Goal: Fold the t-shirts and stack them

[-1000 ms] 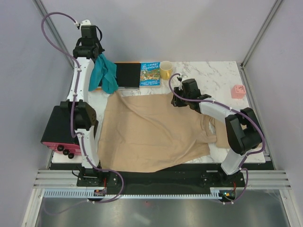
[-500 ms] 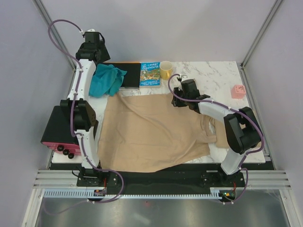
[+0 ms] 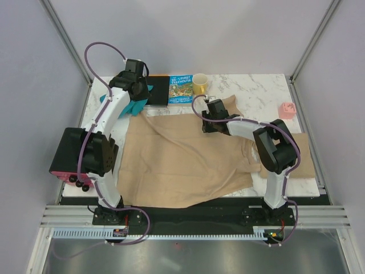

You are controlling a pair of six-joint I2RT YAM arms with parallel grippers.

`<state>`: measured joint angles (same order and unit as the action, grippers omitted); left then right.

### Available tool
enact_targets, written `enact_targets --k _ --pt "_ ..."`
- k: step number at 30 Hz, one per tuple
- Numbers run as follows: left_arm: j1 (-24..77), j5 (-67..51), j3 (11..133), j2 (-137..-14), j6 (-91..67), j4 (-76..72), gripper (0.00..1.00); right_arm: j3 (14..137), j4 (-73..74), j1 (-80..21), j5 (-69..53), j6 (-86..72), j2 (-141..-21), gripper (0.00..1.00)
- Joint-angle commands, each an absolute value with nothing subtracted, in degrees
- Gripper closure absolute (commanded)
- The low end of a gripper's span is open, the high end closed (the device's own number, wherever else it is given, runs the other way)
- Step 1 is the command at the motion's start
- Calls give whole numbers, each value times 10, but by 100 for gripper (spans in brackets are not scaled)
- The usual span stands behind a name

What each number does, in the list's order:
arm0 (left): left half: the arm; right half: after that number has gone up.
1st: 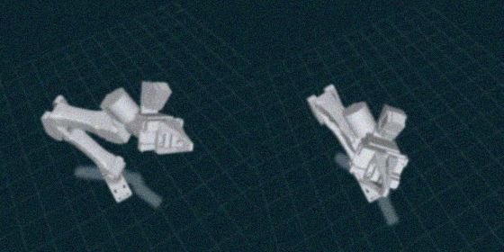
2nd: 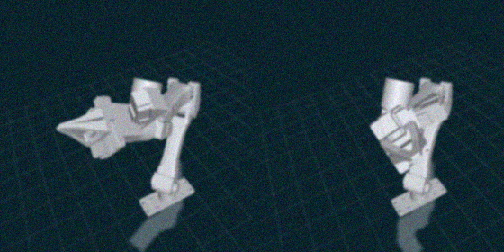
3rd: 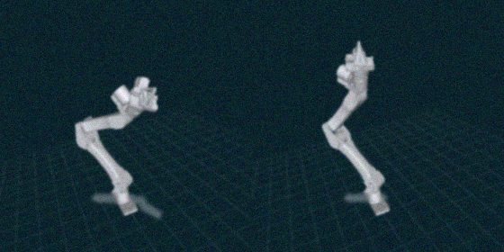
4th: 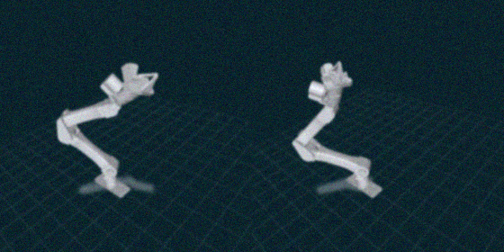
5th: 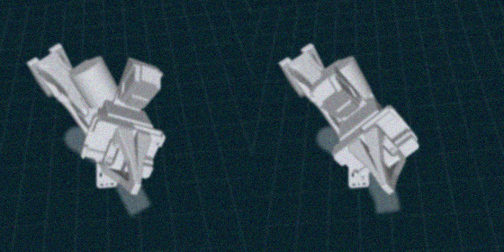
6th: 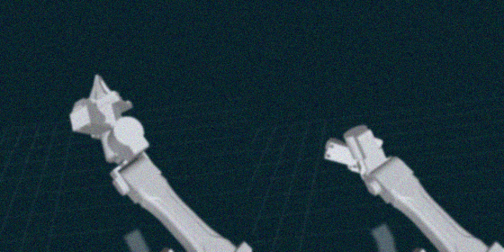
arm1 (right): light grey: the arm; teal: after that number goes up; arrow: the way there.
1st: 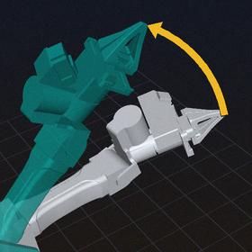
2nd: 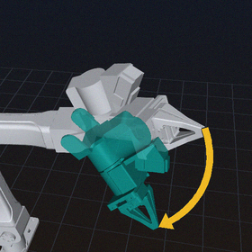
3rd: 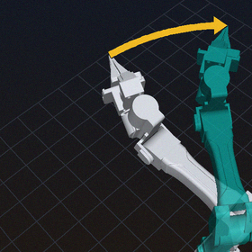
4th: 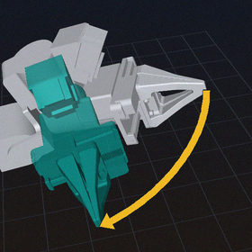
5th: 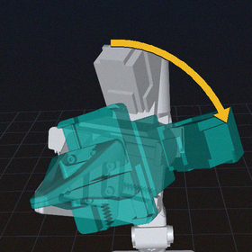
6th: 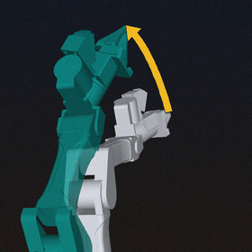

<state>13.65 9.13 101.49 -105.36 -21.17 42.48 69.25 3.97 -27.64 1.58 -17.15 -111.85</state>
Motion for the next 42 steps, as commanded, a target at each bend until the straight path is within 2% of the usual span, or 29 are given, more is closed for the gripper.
enact_targets --k 1,7,19,37,42 --pt "125 108 1031 -1077 -227 401 98 716 28 -278 33 -162 -1107 62" --pt "125 131 1066 -1131 -228 408 98 717 37 -278 34 -160 -1101 62" --pt "103 163 1287 -1306 -240 476 98 700 33 -278 15 -163 -1090 62" --pt "-15 161 1408 -1399 -250 523 98 690 33 -277 1 -161 -1067 62" --pt "-34 176 1405 -1397 -260 532 98 681 30 -273 1 -163 -1059 62"
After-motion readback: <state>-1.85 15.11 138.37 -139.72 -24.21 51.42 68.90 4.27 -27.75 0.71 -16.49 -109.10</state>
